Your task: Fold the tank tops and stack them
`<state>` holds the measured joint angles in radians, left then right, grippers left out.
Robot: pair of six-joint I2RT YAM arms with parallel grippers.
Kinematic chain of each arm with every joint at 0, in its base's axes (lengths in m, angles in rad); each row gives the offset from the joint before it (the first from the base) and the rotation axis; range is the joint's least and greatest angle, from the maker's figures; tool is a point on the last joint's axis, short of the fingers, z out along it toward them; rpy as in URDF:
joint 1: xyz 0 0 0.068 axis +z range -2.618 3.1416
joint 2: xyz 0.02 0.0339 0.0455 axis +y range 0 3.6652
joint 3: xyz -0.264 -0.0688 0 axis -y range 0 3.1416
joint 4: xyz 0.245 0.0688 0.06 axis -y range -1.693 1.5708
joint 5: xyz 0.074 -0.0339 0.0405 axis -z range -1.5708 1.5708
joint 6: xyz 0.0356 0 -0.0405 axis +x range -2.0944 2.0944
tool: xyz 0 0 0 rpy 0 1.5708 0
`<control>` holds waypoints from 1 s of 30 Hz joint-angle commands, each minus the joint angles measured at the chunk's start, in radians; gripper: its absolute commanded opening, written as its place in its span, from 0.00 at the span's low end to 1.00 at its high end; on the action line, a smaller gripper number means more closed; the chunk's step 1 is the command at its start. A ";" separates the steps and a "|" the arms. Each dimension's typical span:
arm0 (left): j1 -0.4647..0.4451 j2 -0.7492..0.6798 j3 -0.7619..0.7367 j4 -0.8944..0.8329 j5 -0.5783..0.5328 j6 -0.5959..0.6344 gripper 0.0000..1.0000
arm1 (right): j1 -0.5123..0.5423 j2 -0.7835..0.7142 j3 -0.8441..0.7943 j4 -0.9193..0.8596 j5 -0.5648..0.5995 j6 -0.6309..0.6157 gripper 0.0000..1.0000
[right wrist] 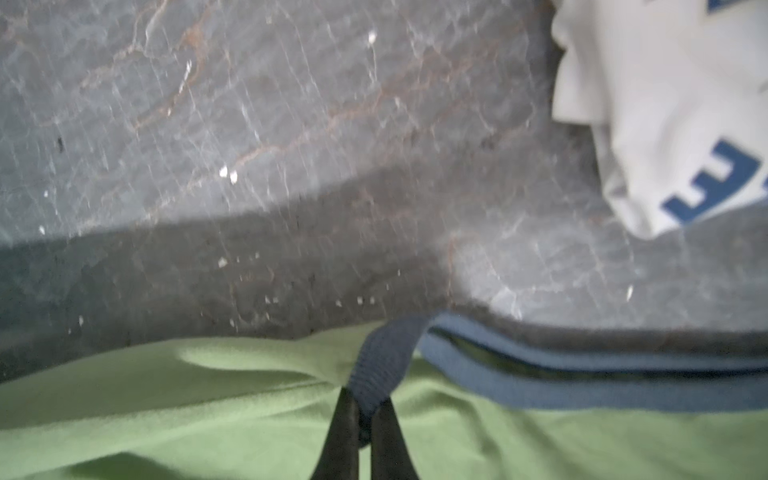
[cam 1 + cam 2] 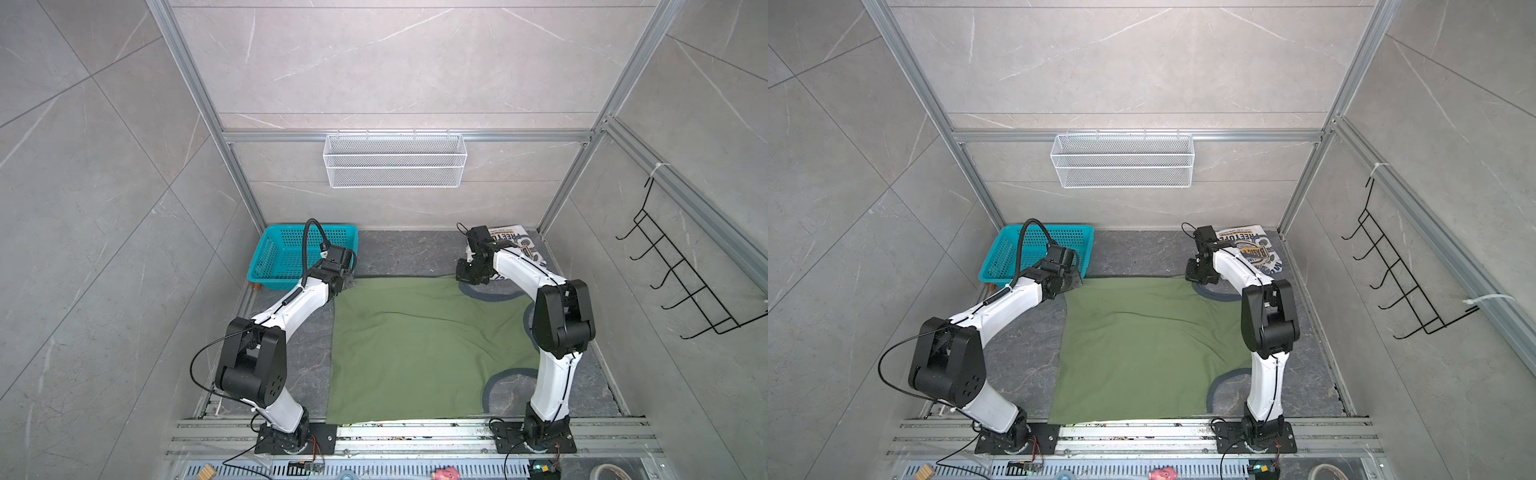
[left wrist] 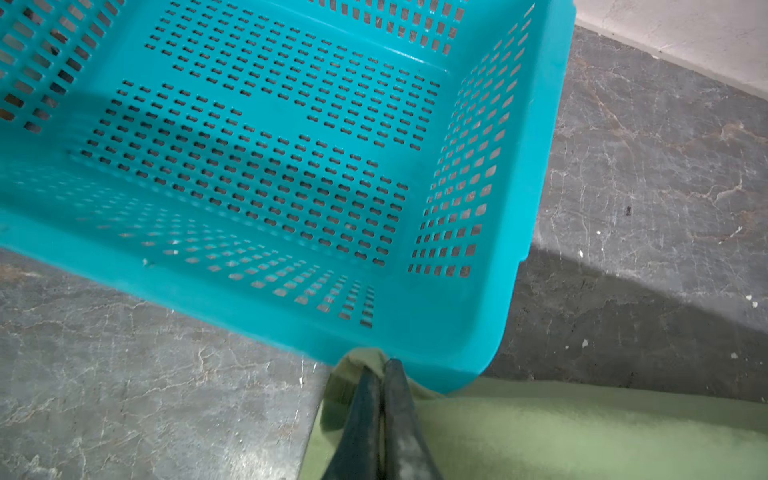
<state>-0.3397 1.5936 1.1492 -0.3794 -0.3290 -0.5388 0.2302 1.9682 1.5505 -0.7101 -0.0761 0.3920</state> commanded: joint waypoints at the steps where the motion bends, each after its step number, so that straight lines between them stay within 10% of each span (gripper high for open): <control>1: 0.005 -0.094 -0.061 0.027 0.011 -0.012 0.00 | -0.004 -0.123 -0.106 0.044 -0.046 0.020 0.03; 22: -0.058 -0.489 -0.532 0.102 0.127 -0.160 0.01 | 0.040 -0.574 -0.719 0.178 -0.116 0.112 0.11; 30: -0.074 -0.660 -0.631 -0.033 0.150 -0.206 0.47 | 0.032 -0.659 -0.814 0.162 -0.139 0.127 0.50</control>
<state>-0.4145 0.9989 0.4961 -0.3496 -0.1722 -0.7273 0.2672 1.3655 0.7361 -0.5323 -0.2214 0.5133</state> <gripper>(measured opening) 0.434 0.488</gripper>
